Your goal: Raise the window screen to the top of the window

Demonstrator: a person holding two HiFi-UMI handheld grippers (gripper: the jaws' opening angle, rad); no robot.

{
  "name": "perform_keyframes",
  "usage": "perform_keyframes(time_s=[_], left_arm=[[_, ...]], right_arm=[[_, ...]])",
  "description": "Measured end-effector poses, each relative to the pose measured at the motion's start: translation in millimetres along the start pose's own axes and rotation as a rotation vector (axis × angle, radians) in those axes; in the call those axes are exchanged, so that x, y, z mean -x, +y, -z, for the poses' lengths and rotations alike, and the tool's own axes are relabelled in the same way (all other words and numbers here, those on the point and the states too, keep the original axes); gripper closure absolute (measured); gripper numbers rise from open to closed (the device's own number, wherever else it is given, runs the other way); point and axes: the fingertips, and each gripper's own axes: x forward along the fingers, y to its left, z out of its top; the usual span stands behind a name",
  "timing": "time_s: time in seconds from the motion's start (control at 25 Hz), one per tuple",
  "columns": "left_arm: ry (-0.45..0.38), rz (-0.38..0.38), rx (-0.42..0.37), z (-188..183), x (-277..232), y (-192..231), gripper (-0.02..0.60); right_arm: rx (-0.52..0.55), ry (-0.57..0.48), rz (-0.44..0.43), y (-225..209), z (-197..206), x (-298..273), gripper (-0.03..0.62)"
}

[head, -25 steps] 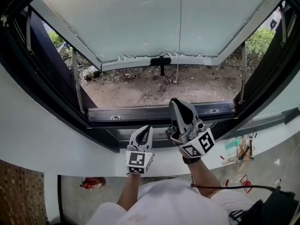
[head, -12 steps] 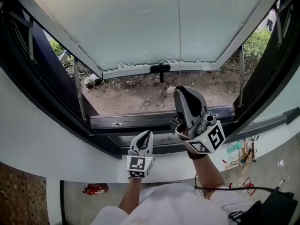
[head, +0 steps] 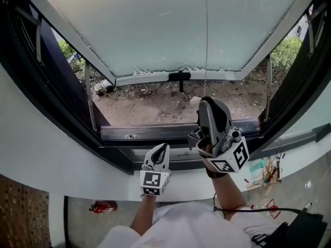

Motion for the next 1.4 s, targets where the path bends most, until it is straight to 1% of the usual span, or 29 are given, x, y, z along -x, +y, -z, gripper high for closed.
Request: perform_keyframes(time_s=[0.08,0.16,0.24,0.28,0.32,0.36,0.4,0.48,0.52,0.56,0.6,0.64,0.76,0.88,1.0,1.2,1.4], left_arm=[[-0.002,-0.004,0.001,-0.5,1.3,1.4,0.580],[-0.005,-0.005,-0.001,-1.5,2.7,2.2,0.580],[-0.005,-0.004,-0.004,-2.4,4.2,1.3,0.580],[-0.005,-0.005,-0.003,-2.4,5.1,0.7,0.580],[-0.004,-0.006,-0.002,-1.8,6.1,0.0,0.580],[-0.003,-0.004,-0.001,-0.6,7.0,-0.8,0.580],[-0.001,-0.001,0.002,0.8,7.7,-1.5,0.580],[-0.002,0.004,0.012,1.3,9.0,-1.8,0.580],[-0.006,0.007,0.017,0.4,9.4,-1.8,0.580],[-0.009,0.009,0.019,-0.5,9.5,-2.0,0.580],[-0.012,0.009,0.019,-1.1,9.3,-2.1,0.580],[-0.014,0.010,0.019,-2.0,9.0,-2.2,0.580],[-0.026,0.013,0.022,-7.4,9.2,-2.5,0.580],[-0.054,0.018,0.033,-15.1,11.2,-4.7,0.580],[-0.079,0.033,0.038,-20.9,12.7,-11.9,0.580],[-0.113,0.058,0.043,-27.4,16.4,-23.1,0.580],[-0.129,0.070,0.052,-30.7,20.3,-27.8,0.580]], right_arm=[[-0.038,-0.070,0.001,1.9,-11.8,7.8,0.591],[-0.113,-0.123,-0.013,1.6,-19.7,15.7,0.591],[-0.171,-0.114,-0.006,-2.2,-13.8,26.8,0.591],[-0.180,-0.081,0.024,-7.0,-3.9,35.6,0.591],[-0.179,-0.029,0.073,-13.9,10.3,47.3,0.591],[-0.166,0.046,0.143,-22.5,28.6,62.3,0.591],[-0.142,0.146,0.228,-32.2,50.3,80.6,0.591],[-0.086,0.406,0.420,-50.8,99.5,125.8,0.591],[-0.069,0.538,0.498,-56.2,122.8,148.7,0.591],[-0.061,0.642,0.543,-57.5,141.8,167.6,0.591],[-0.056,0.710,0.552,-54.9,155.1,180.6,0.591],[-0.043,0.749,0.537,-50.1,163.3,188.1,0.591],[0.031,0.805,0.476,-34.5,171.4,192.8,0.591],[0.040,0.810,0.431,-20.4,172.8,187.7,0.591],[0.042,0.818,0.406,-8.8,173.2,186.8,0.591],[0.044,0.829,0.398,0.9,172.6,191.1,0.591],[0.050,0.828,0.412,2.6,168.4,196.9,0.591]])
